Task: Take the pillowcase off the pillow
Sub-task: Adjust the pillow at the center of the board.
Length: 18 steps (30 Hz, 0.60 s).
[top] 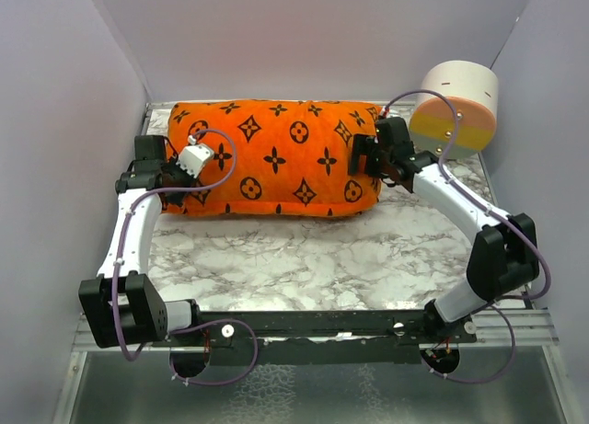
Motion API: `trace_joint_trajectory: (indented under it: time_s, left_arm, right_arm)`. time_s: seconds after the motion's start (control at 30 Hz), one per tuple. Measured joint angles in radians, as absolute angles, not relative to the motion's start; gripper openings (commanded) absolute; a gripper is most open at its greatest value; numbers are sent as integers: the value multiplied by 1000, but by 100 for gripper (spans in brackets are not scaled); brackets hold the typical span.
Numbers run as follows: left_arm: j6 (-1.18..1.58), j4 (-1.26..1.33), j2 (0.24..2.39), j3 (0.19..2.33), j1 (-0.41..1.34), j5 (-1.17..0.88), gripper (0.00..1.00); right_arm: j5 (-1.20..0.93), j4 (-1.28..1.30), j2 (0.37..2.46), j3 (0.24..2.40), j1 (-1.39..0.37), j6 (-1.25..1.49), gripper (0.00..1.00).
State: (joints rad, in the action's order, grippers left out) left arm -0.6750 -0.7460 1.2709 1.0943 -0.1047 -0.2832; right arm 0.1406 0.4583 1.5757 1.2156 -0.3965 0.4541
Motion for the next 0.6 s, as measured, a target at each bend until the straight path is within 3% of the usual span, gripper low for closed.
trace_joint_trajectory:
  time_s: [0.03,0.13,0.2,0.47,0.6]
  left_arm:
    - [-669,-736,1275,1094,-110,-257,5]
    - [-657,-715,1307,1105,-124,-207,31]
    - [-648,-723,1335,1136,-131,-192,42]
    - [-669,-757,1339,1270,-174,-205,70]
    - [-743,-855,1306,1264,-204,-242,75]
  right_arm:
    - [141,460,1564,1226,-400,450,99]
    - [146,479,1511,1225,-402,437,100]
    - [154,490,1435,1203,-405,430,100]
    - [169,535,1040,987,-414,450,99]
    - [115,550,923,871,-413,455,100]
